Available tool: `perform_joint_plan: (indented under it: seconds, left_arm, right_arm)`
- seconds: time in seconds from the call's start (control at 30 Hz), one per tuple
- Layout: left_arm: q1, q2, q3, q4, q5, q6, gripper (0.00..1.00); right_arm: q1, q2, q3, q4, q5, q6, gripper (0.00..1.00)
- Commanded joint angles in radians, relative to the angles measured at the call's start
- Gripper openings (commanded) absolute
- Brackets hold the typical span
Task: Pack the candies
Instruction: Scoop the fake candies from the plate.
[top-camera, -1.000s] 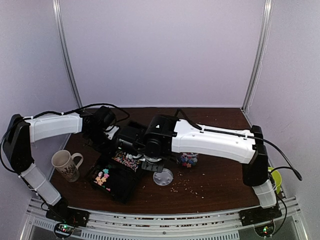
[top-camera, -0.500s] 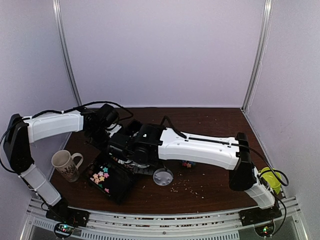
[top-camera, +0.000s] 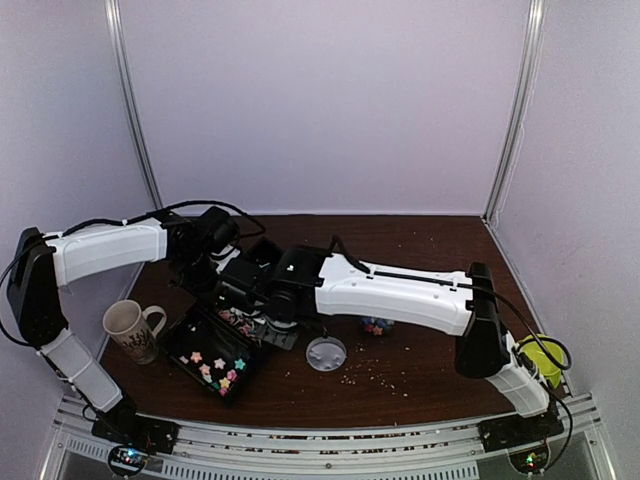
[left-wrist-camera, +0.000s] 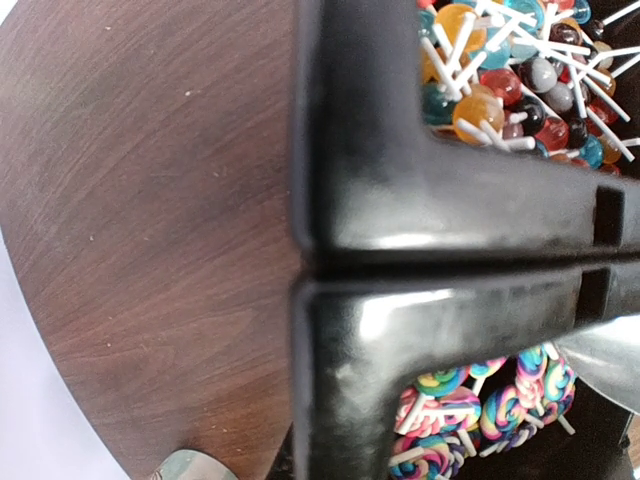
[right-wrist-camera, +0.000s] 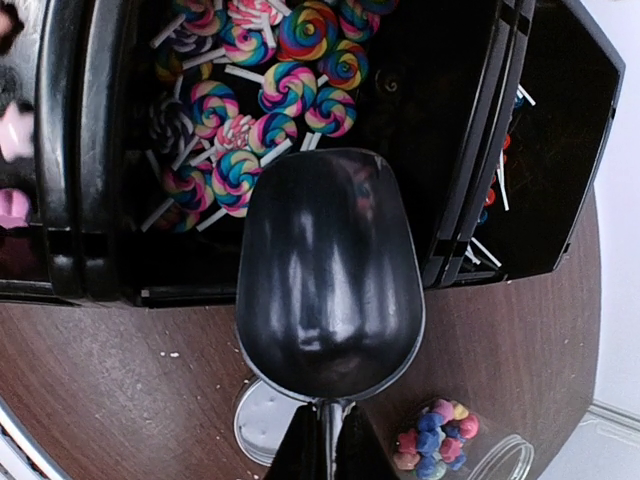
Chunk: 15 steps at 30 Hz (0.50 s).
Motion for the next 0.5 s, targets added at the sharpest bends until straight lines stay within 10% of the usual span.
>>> perform_joint_plan:
  seconds: [0.0,0.47]
  left_arm:
    - [-0.037,-0.119,0.049,0.177,0.183,-0.017,0.00]
    - [-0.027,-0.151,-0.029,0.307,0.332,-0.017,0.00]
  right_arm:
    - [-0.030,0.006,-0.082,0.073,-0.182,0.101,0.00]
    - [-0.077,-0.046,-0.228,0.316,-0.335,0.248,0.00]
